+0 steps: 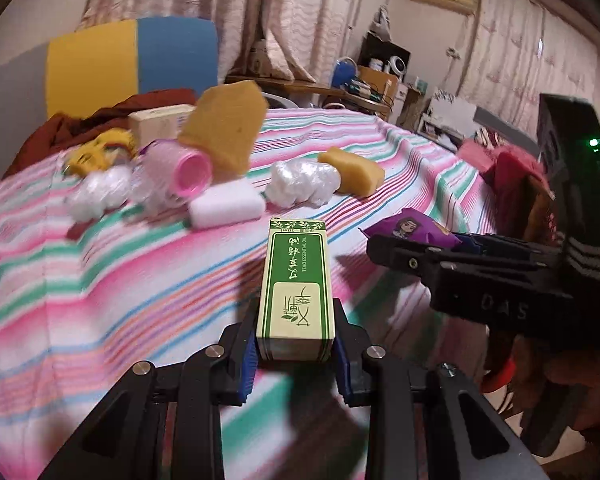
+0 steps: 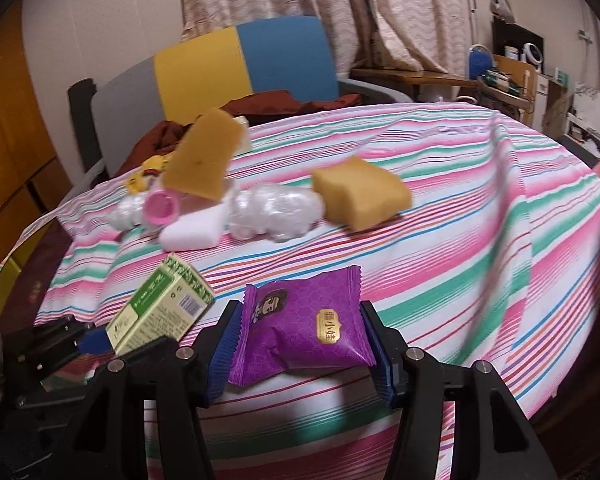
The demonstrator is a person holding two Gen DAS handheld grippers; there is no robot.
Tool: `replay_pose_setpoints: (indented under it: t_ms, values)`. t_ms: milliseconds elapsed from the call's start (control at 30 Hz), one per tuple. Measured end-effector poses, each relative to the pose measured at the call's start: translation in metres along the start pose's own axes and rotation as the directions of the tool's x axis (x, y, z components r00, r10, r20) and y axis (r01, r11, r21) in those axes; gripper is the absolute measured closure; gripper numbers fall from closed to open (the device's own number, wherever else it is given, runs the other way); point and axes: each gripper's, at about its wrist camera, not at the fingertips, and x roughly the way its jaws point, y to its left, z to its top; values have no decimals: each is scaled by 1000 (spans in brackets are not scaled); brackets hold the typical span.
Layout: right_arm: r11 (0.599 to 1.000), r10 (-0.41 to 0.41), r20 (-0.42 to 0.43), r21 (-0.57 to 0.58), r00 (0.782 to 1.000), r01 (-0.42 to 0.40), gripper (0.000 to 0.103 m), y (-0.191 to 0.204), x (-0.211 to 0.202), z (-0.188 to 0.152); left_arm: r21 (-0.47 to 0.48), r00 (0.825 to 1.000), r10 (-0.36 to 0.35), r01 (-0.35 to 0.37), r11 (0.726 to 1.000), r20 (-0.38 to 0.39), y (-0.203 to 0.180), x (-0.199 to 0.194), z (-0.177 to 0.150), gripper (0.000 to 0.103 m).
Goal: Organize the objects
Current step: 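Grasp the green tea box with the left tool while the right tool holds the purple packet, then lower tea box and purple packet into the gold tray and open both tools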
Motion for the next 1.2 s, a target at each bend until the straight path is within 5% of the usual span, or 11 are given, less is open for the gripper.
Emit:
replay_pose_setpoints:
  t_ms: [300, 633, 933, 1200]
  values:
    - [997, 55, -45, -51, 997, -57, 45, 28, -2, -3, -116, 999, 40, -37, 993, 21, 20, -39, -25, 72]
    - [977, 155, -62, -139, 986, -162, 45, 80, -14, -4, -117, 985, 136, -123, 986, 110, 31, -107, -41, 72]
    - [927, 311, -83, -195, 947, -322, 45, 159, -24, -5, -236, 951, 267, -228, 945, 152, 84, -174, -50, 72]
    - [852, 429, -116, -277, 896, -444, 45, 233, -33, -8, -356, 891, 431, -359, 863, 145, 144, -221, -68, 72]
